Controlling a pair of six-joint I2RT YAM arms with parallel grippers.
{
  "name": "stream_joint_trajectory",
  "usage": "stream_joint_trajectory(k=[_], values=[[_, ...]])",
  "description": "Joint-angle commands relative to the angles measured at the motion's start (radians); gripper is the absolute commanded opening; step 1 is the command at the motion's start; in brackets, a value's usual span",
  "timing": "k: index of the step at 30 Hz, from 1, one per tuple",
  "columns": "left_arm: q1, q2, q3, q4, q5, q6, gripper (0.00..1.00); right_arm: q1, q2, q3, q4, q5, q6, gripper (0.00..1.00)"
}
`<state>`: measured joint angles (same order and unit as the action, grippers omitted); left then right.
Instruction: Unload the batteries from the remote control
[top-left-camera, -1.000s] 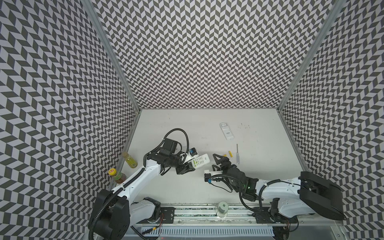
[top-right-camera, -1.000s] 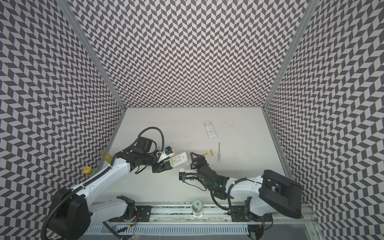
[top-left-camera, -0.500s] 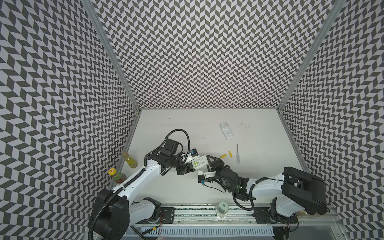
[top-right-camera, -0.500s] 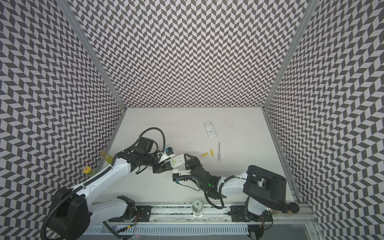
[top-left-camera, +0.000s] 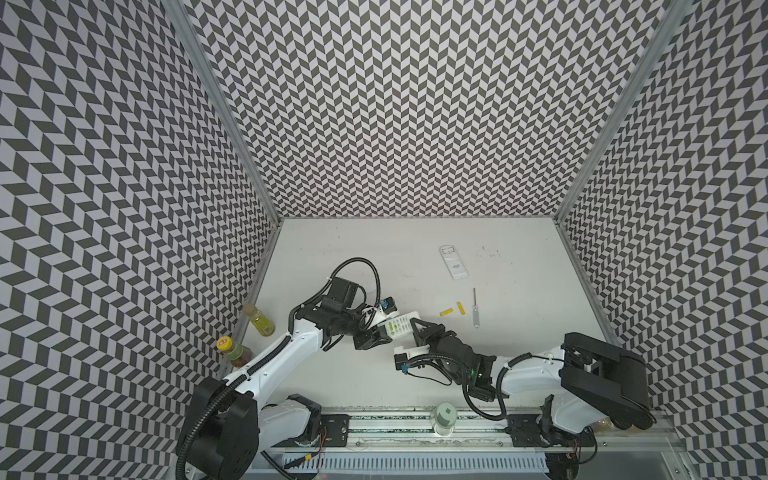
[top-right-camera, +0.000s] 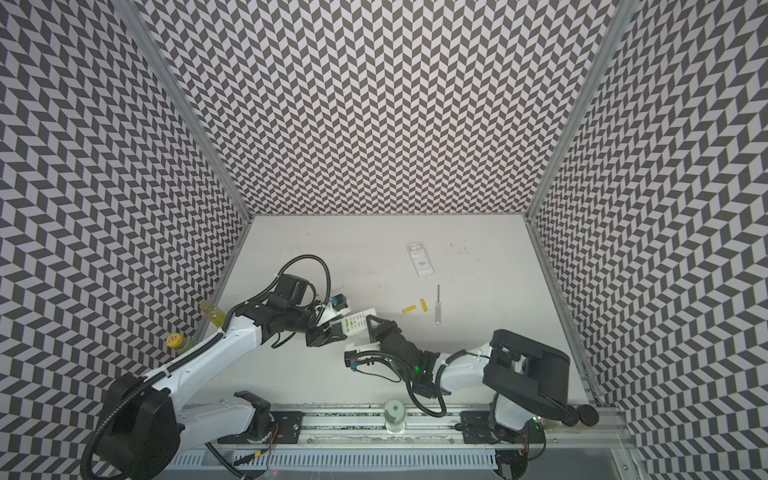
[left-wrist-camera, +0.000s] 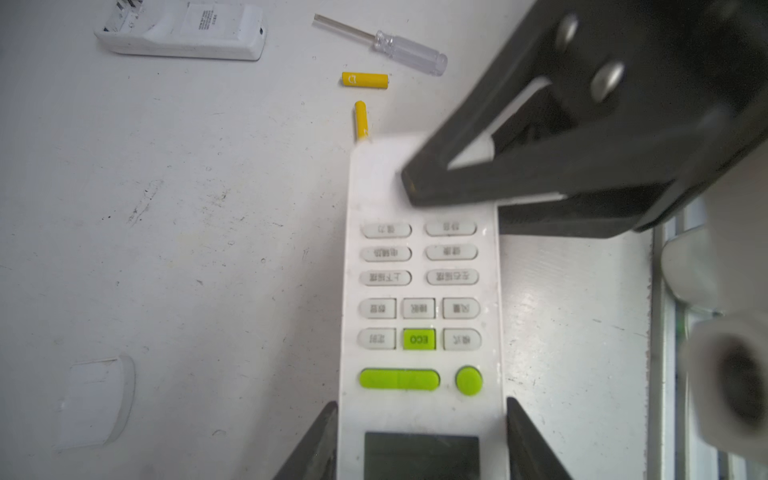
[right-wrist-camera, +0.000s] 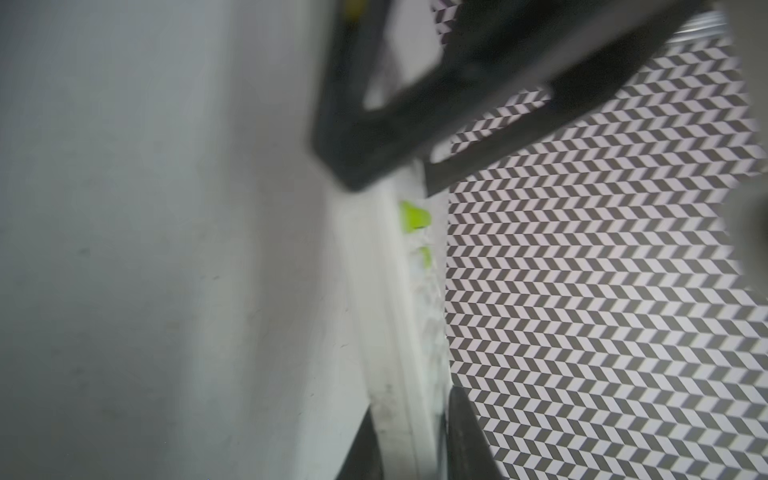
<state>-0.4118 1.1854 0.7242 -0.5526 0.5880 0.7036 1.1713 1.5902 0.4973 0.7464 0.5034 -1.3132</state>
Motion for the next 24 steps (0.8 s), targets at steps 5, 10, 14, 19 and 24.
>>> stream_joint_trajectory(k=[5,10,14,19,24], values=[[0.000,-0.029,0.023,0.022,-0.012,0.029,0.78,0.000,-0.005,0.026,0.079,-0.013,0.048,0.03],[0.018,-0.054,0.077,-0.025,-0.017,0.043,0.91,-0.011,-0.036,0.023,0.026,-0.039,0.150,0.01],[0.017,-0.058,0.127,-0.065,-0.006,0.060,0.95,-0.045,-0.065,0.035,-0.090,-0.096,0.258,0.01],[0.018,-0.047,0.246,-0.119,-0.043,0.111,0.92,-0.115,-0.130,0.057,-0.252,-0.235,0.403,0.01],[0.053,-0.031,0.357,-0.108,-0.040,0.103,0.90,-0.182,-0.196,0.087,-0.355,-0.375,0.568,0.01]])
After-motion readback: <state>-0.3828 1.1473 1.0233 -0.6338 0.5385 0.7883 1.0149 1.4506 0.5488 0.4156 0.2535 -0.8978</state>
